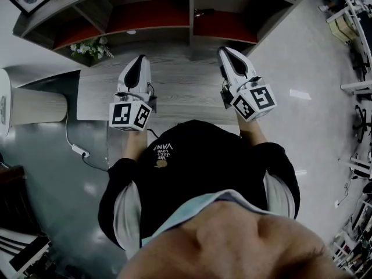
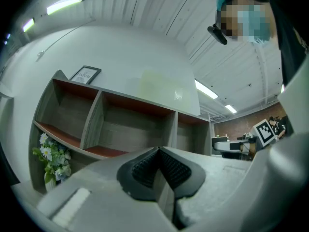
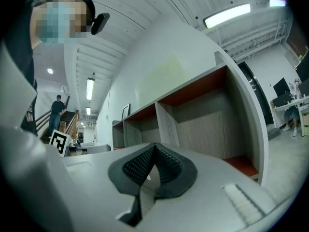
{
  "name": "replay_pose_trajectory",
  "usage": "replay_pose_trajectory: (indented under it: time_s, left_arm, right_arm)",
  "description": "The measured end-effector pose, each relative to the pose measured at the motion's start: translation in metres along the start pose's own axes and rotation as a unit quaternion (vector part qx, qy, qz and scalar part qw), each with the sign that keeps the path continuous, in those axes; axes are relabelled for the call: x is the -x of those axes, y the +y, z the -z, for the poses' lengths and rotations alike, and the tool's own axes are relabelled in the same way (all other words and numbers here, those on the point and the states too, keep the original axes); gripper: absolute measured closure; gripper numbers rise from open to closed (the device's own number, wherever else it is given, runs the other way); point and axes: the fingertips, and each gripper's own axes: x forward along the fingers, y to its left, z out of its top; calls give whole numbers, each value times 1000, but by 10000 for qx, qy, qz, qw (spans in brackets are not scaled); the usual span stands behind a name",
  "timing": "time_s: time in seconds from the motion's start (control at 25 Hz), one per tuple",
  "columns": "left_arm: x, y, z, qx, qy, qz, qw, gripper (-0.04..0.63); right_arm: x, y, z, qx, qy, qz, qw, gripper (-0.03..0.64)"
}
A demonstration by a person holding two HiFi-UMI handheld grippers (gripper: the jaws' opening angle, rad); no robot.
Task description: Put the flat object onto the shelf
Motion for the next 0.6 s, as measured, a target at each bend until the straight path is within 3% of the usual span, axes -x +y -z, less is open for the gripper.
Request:
replay_pose_trajectory:
  time_s: [0.6]
  left_arm:
    - [-1, 3, 6, -75, 107, 7, 9999, 594]
  right_arm:
    - [-4, 2, 4, -32, 23, -43, 10000, 617]
